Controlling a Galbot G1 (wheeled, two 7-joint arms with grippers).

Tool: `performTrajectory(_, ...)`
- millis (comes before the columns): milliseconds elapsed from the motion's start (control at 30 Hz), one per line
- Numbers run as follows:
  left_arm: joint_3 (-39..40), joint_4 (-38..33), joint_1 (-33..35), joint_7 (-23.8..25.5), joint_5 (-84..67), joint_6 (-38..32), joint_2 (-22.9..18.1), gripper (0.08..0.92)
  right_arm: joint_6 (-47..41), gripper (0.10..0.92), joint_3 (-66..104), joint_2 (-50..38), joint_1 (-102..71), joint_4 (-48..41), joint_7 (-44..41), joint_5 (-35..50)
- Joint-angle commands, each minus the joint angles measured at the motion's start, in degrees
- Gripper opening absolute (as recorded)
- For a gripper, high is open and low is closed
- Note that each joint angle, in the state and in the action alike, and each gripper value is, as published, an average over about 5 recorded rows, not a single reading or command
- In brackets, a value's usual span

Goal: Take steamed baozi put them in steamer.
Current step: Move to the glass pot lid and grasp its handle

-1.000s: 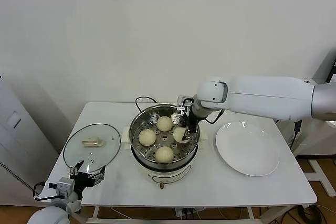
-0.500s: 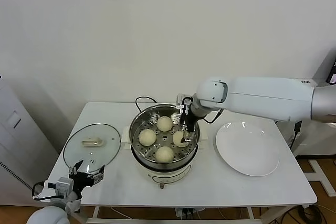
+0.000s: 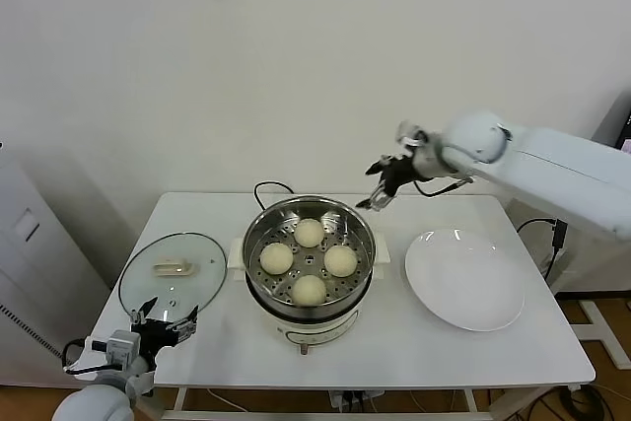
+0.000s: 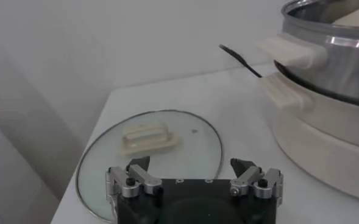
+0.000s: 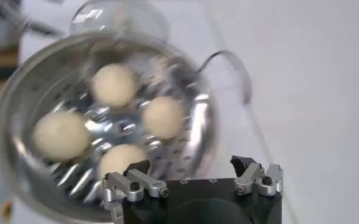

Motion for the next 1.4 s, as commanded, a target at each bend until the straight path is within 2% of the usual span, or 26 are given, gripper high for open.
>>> performTrajectory(33, -0.16, -0.18, -0.38, -0.04, 0.25, 0.07, -0.38, 0.823, 8.83, 0.823, 40.06, -11.53, -32.84, -0.67, 17.21, -3.26)
performTrajectory(300, -1.39, -0.27, 0.03, -0.01, -0.07, -0.33, -0.32, 0.823, 15.94, 0.823, 70.15, -5.80, -60.28, 1.49, 26.80, -10.33)
performTrajectory(600, -2.25, -0.14, -0.02, 0.24, 0.68, -1.08, 0.41, 0.823, 19.81, 0.823, 89.94, 5.13, -80.05, 5.38, 25.86, -16.43)
performTrajectory(867, -2.63, 1.58, -0.36, 1.24, 8.91, -3.00, 1.02, 0.823, 22.80, 0.823, 97.75, 13.76, -87.91, 4.63, 22.75, -19.74)
performTrajectory(1133, -2.71, 9.21, -0.22, 3.27, 31.90, -13.47, 1.80, 0.823, 25.27, 0.823, 101.07, 19.94, -90.93, 1.84, 19.68, -23.00)
performTrajectory(1400, -2.53, 18.46, -2.73, 2.60, 60.19, -26.90, 0.00, 0.823, 27.33, 0.823, 101.66, 23.29, -92.44, -0.15, 17.36, -23.29)
